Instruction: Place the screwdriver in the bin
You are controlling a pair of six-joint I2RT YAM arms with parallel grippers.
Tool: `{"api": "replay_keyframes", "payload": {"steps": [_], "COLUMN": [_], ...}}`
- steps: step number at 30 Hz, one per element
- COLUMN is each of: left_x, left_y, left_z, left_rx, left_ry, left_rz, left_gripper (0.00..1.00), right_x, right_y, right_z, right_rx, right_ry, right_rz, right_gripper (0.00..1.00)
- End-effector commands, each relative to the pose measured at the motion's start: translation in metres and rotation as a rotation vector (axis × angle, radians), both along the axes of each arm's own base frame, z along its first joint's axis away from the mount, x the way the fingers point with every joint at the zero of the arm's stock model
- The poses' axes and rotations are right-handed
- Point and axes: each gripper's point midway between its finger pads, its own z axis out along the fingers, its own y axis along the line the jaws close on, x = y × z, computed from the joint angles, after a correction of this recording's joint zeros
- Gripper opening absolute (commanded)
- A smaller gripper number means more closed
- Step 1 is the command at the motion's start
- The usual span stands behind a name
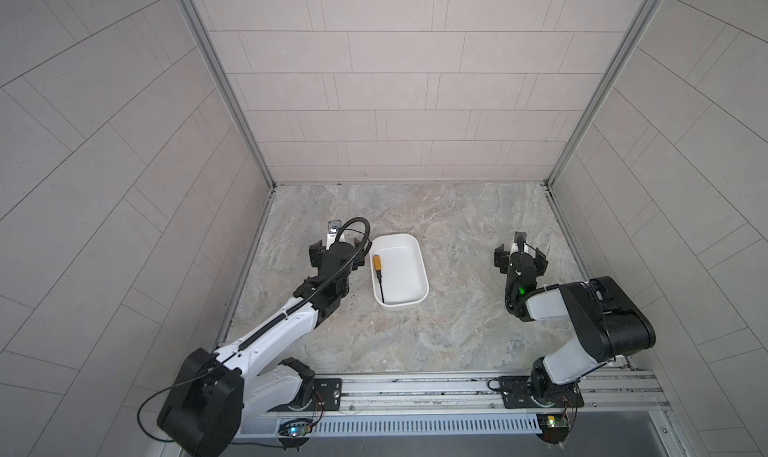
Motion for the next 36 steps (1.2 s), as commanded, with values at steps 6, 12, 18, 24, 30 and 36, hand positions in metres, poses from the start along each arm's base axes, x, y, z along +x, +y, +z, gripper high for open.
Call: {"api": "replay_keyframes", "payload": {"steps": [6, 12, 18, 24, 30, 36], "left_x": [0.034, 0.033, 0.033, 0.033, 0.033, 0.033], "left_y": [0.065, 0.087, 0.105, 0.103, 0.103, 0.103], "left_z": [-0.031, -0.067, -0.096, -0.095, -0.095, -0.095], "left_rx": [0.260, 0.058, -0.027, -0.016, -0.015, -0.015], "left_ry": [-0.001, 0.032, 0.005, 0.000, 0.002, 0.001], "left_rz": [0.177, 0.103, 0.128, 0.122, 0.122, 0.122], "left_gripper": [1.00, 1.00, 1.00, 1.00, 1.00, 1.00], "right_x": [0.001, 0.002, 0.001, 0.001, 0.002, 0.002], "right_y": [0.001, 0.001, 0.001, 0.001, 0.001, 0.001], "right_z": [0.002, 0.002, 0.001, 0.001, 0.001, 0.001], "right_rx": [0.005, 0.005, 0.006, 0.005, 0.006, 0.006], "right_ry": [-0.014, -0.014, -0.012, -0.013, -0.013, -0.011], "right_rz": [0.001, 0.000, 0.000, 0.000, 0.000, 0.001], "right_gripper": [0.99, 0.99, 0.99, 0.99, 0.99, 0.99]}}
